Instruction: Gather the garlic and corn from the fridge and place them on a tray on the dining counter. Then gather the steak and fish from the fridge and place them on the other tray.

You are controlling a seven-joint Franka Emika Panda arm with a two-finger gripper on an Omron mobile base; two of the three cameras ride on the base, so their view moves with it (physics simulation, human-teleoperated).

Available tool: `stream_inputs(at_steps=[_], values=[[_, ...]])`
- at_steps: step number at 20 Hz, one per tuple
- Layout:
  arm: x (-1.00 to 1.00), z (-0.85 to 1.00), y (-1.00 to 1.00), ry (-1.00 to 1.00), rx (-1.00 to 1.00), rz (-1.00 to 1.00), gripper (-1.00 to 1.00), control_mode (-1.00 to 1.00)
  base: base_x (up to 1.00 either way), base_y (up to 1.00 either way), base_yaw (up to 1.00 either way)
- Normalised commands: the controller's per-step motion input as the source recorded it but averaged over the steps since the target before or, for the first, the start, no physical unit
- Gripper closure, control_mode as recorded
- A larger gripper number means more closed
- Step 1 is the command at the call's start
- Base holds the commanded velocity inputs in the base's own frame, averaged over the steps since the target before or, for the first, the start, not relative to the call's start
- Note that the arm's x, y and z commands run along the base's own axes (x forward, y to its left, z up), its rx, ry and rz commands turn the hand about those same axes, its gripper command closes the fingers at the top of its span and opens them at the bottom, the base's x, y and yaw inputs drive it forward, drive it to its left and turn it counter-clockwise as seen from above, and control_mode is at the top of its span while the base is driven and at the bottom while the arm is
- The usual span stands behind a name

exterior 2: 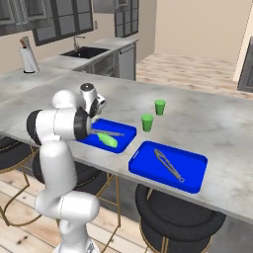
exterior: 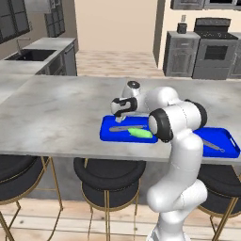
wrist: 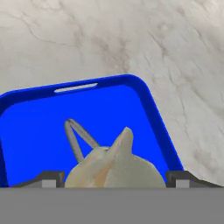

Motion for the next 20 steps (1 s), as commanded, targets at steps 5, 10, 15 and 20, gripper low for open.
stream_inputs(at_steps=[5, 10, 15, 20], values=[[0.41, -0.21, 0.17, 0.06, -0.06, 0.05, 1.0, -1.0, 0.0, 0.0, 0.0], [0.27, -0.23, 0.15, 0.05, -0.07, 0.04, 1.0, -1.0, 0.0, 0.0, 0.0], [0.27, -0.31, 0.08, 0.01, -0.05, 0.02, 1.0, -1.0, 0.0, 0.0, 0.0], [0.36, -0.36, 0.03, 0.0, -0.04, 0.0, 1.0, -1.0, 0.0, 0.0, 0.0]])
